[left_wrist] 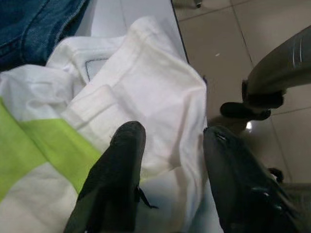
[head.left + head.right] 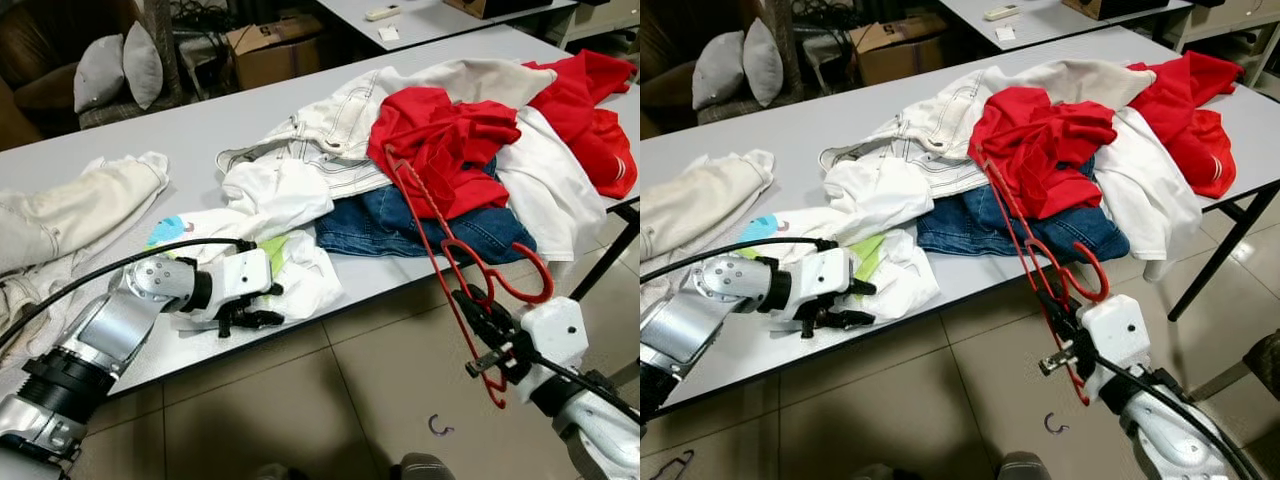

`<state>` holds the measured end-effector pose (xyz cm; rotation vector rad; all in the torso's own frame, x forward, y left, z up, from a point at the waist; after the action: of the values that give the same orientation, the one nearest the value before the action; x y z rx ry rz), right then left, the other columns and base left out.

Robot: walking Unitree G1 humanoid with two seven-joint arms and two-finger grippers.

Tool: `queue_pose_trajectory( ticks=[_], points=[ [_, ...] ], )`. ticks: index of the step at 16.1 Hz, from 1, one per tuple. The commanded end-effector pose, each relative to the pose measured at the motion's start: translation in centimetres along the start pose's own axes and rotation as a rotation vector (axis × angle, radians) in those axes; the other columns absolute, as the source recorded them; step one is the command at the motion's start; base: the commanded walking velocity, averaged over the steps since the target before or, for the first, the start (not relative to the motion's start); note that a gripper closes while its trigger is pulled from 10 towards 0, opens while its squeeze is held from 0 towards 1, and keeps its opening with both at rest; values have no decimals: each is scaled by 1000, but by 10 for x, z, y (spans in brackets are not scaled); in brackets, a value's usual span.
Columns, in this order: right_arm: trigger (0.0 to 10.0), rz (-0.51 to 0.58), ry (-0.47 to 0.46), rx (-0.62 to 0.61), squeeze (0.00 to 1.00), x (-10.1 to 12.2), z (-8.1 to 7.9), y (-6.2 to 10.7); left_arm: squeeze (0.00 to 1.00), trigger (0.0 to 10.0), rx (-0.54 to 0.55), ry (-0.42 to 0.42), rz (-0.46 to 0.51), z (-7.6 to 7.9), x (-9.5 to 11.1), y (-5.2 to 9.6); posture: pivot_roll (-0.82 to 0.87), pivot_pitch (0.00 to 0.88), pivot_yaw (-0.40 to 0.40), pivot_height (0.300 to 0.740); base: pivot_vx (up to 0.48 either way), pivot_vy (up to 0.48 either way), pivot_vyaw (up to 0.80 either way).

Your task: Hang hanger

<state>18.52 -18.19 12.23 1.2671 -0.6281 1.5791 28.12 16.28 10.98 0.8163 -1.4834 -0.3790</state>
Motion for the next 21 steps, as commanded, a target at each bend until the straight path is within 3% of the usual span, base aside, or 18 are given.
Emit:
queue_pose_trajectory(
  ticks=[1,2,3,4,13,19,20,21],
  points=[
    [10000,0,-5,19,0,2,-6,-2,0,10000,-11,4,-48,4,-9,2,-180,0,101,740,0,0,0],
    [10000,0,-6,26,0,2,-7,-1,0,9608,-4,8,-54,5,-11,2,-174,0,95,740,0,0,0],
    [10000,-2,-5,35,0,2,-8,-1,0,3451,2,7,-60,5,-13,2,-172,0,89,740,0,0,0],
    [10000,-7,-1,42,0,0,-9,-1,0,0,-7,13,-58,6,-14,2,-173,0,85,740,0,0,0],
    [10000,-24,35,38,0,0,-1,-1,0,0,9,6,-16,7,-10,-4,-190,0,84,740,0,0,0],
    [10000,-26,37,0,0,-1,6,-2,0,0,104,20,57,-3,3,-8,-178,0,84,740,0,0,0],
    [10000,-23,34,-6,0,0,6,-3,0,0,204,49,140,-17,16,-9,-171,0,81,740,0,0,0],
    [10000,-20,34,-18,0,0,8,-5,0,0,373,98,291,-41,41,-5,-168,0,81,740,0,0,0]
  ],
)
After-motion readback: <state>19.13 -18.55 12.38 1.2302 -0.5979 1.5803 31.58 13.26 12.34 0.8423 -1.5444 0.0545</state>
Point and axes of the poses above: a point about 5 cm out from each wrist's last joint towards the gripper, its own y axis pointing back from the gripper into the wrist, its own x axis along the axis of the wrist's last joint, z = x × y, the point moved 1 cm from there along -y, pointing out of the wrist towards the gripper, and after that the axes turned 9 degrees about y, right-handed, at the moved point
